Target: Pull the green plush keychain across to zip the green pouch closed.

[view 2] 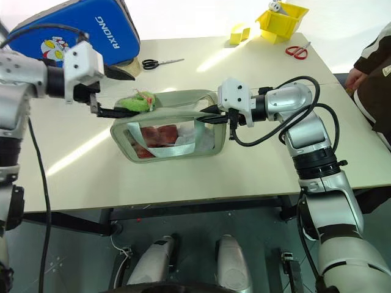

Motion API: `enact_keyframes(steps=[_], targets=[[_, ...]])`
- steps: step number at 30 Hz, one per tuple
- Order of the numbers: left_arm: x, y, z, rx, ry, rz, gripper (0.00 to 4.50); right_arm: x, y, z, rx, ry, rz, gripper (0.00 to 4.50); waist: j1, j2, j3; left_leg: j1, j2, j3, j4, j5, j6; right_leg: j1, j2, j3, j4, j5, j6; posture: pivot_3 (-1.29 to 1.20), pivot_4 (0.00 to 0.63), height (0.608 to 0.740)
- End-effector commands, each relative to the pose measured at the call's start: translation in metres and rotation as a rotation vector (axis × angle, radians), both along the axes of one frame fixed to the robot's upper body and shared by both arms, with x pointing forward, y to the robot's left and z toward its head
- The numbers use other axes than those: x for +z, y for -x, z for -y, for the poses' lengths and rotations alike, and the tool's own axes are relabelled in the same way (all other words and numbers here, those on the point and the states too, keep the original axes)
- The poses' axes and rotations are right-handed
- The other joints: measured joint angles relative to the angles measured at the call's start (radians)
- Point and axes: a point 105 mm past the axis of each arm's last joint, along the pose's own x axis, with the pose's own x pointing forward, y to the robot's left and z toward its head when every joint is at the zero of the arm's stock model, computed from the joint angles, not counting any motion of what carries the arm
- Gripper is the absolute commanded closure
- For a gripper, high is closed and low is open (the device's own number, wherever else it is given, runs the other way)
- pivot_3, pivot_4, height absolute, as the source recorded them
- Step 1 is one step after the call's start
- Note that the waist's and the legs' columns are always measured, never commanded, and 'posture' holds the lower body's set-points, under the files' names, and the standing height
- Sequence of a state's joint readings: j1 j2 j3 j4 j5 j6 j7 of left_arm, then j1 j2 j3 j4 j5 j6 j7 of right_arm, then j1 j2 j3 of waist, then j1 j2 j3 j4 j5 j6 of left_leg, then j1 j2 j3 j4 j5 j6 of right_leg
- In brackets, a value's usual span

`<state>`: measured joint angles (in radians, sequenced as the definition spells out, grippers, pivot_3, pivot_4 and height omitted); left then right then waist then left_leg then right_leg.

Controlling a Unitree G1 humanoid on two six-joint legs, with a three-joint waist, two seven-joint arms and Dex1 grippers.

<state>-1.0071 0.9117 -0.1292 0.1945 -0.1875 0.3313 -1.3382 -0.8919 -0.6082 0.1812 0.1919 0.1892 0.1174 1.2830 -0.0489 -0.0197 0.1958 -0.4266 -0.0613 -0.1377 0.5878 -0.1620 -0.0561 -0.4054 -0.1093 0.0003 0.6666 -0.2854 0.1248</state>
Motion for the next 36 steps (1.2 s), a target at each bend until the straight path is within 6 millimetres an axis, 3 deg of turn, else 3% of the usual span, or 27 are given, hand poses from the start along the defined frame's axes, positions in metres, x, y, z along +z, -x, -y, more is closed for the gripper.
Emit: enact_keyframes(steps=[1, 4, 9, 18, 24, 27, 34, 36], targets=[[0.033, 0.007, -0.017, 0.047, 0.063, 0.062, 0.04, 0.022, 0.002, 0.0, 0.013, -0.032, 0.082, 4.5, 0.0, 0.0, 0.0, 0.0, 0.0, 0.0, 0.0, 0.0, 0.0, 0.0, 0.0, 0.0, 0.0, 0.0, 0.0, 0.0, 0.15, 0.74], [0.039, 0.014, -0.025, 0.063, 0.1, 0.043, 0.04, 0.022, 0.002, 0.001, 0.013, -0.029, 0.082, 4.5, 0.0, 0.0, 0.0, 0.0, 0.0, 0.0, 0.0, 0.0, 0.0, 0.0, 0.0, 0.0, 0.0, 0.0, 0.0, 0.0, 0.15, 0.74], [0.029, 0.033, -0.03, 0.071, 0.139, -0.039, 0.04, 0.022, 0.001, 0.002, 0.012, -0.026, 0.078, 4.5, 0.0, 0.0, 0.0, 0.0, 0.0, 0.0, 0.0, 0.0, 0.0, 0.0, 0.0, 0.0, 0.0, 0.0, 0.0, 0.0, 0.15, 0.74], [-0.036, 0.042, -0.043, 0.21, 0.127, -0.169, 0.04, 0.021, 0.0, 0.002, 0.016, -0.018, 0.073, 4.5, 0.002, 0.0, 0.0, 0.0, 0.002, 0.0, 0.0, 0.0, 0.0, 0.0, 0.001, 0.0, 0.0, 0.0, -0.001, 0.0, 0.15, 0.74], [-0.059, 0.036, -0.034, 0.221, 0.165, -0.202, 0.04, 0.022, -0.001, -0.001, 0.025, -0.017, 0.073, 4.5, 0.005, 0.0, 0.0, 0.0, 0.003, 0.0, 0.001, 0.0, 0.0, 0.0, 0.003, 0.0, -0.001, 0.002, -0.003, 0.0, 0.15, 0.74], [-0.057, 0.028, -0.032, 0.237, 0.208, -0.187, 0.83, 0.022, 0.0, -0.001, 0.028, -0.016, 0.072, 4.5, 0.005, 0.0, 0.0, 0.0, 0.003, 0.0, 0.001, 0.0, 0.0, 0.0, 0.003, 0.0, -0.001, 0.002, -0.003, 0.0, 0.15, 0.74], [-0.05, 0.021, -0.032, 0.236, 0.206, -0.163, 4.44, 0.021, 0.0, 0.002, 0.012, -0.013, 0.067, 4.5, 0.004, 0.0, 0.0, 0.0, 0.004, 0.0, 0.001, 0.0, 0.0, 0.0, 0.004, 0.0, -0.001, 0.002, -0.003, 0.0, 0.15, 0.74], [-0.05, 0.015, -0.034, 0.259, 0.199, -0.141, 4.48, 0.022, 0.0, 0.002, 0.009, -0.014, 0.07, 4.5, 0.004, 0.0, 0.0, 0.0, 0.004, 0.0, 0.001, 0.0, 0.0, 0.0, 0.004, 0.0, -0.001, 0.002, -0.004, 0.0, 0.15, 0.74]])
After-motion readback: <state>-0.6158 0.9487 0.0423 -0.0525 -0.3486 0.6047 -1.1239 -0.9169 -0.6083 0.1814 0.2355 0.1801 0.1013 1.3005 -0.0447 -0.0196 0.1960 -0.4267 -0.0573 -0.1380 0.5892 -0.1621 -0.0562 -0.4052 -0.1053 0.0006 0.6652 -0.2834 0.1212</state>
